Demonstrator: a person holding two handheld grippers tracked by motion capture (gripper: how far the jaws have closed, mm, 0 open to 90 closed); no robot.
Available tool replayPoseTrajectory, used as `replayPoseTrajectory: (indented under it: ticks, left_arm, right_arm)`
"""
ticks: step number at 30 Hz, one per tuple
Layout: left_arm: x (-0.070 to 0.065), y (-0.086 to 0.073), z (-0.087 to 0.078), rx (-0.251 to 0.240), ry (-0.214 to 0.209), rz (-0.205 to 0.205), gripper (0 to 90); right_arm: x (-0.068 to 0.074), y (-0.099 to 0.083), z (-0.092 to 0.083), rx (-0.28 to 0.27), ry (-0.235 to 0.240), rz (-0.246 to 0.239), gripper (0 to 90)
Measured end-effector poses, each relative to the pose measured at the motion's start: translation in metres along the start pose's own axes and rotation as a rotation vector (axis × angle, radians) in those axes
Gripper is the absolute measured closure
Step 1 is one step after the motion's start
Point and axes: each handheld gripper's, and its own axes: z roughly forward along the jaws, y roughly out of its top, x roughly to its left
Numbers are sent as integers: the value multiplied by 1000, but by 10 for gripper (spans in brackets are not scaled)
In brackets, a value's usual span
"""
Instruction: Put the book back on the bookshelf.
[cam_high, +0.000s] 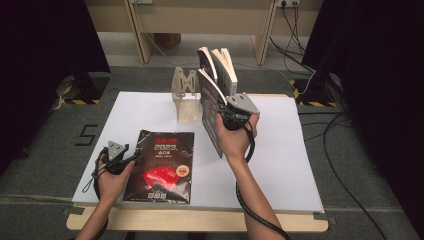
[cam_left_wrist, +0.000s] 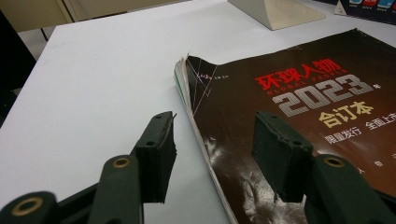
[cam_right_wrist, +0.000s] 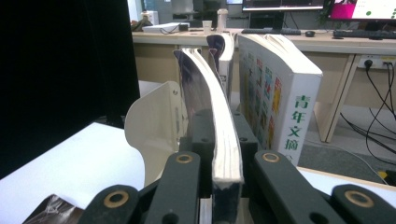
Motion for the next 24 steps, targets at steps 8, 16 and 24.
replayPoseTrajectory:
  ticks: [8,16,24]
  left_arm:
    - [0,0,0,-2,-2,-2,483]
    - [0,0,0,-2,-2,-1,483]
    - [0,0,0,-3,-3,-2,483]
  right_arm:
    - [6,4,4,-24,4,5,848]
    - [6,8,9,-36,-2,5,848]
    - [9,12,13,-50,-7,8,848]
